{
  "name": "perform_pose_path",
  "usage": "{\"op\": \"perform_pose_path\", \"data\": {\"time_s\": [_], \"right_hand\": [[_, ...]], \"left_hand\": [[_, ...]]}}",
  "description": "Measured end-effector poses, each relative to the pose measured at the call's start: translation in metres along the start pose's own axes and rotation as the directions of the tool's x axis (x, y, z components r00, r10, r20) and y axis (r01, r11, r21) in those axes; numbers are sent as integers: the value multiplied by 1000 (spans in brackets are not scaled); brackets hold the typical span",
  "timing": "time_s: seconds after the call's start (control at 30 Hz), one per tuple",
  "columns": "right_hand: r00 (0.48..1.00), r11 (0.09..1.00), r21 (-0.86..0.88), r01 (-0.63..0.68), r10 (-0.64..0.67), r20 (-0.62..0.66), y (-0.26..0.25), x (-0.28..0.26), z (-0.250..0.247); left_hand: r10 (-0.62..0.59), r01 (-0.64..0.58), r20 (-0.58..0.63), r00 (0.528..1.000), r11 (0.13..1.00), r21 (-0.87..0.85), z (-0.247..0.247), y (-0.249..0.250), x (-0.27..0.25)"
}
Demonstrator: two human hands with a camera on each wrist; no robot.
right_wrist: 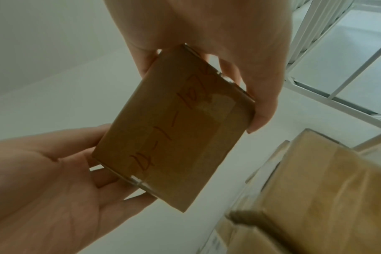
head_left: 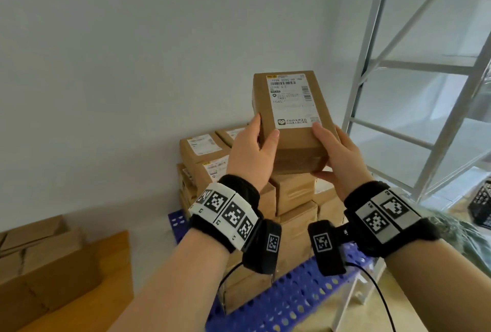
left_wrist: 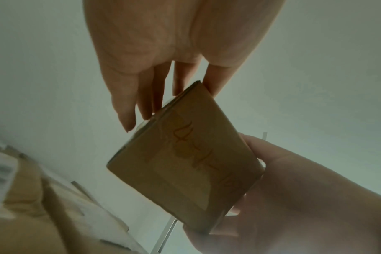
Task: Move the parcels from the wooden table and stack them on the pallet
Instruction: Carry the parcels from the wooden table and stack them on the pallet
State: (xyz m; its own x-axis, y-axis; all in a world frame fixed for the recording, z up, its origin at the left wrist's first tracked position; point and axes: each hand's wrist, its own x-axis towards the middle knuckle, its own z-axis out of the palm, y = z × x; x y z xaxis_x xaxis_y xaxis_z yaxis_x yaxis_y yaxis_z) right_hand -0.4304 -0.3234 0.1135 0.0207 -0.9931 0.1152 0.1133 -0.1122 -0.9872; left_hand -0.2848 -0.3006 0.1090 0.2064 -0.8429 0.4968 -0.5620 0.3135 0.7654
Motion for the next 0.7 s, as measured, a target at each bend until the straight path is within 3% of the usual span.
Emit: {"op": "perform_pose_path", "data": {"time_s": [0.2, 0.4, 0.57, 0.7], "right_hand": [[996, 997, 70, -20, 26, -83, 6, 54, -30], [997, 994, 83, -73, 75, -28, 14, 108, -79], [991, 992, 35, -124, 121, 64, 21, 147, -130], [969, 978, -18, -205, 206, 140, 35, 166, -158]], "left_hand": [[-20, 20, 49, 999, 1000, 6, 45, 6, 34], [-61, 61, -6, 998, 997, 37, 97, 14, 54], [-173, 180, -53, 984, 967, 181, 139, 20, 60], [-285, 297, -88, 954, 875, 384, 165, 19, 51]]}}
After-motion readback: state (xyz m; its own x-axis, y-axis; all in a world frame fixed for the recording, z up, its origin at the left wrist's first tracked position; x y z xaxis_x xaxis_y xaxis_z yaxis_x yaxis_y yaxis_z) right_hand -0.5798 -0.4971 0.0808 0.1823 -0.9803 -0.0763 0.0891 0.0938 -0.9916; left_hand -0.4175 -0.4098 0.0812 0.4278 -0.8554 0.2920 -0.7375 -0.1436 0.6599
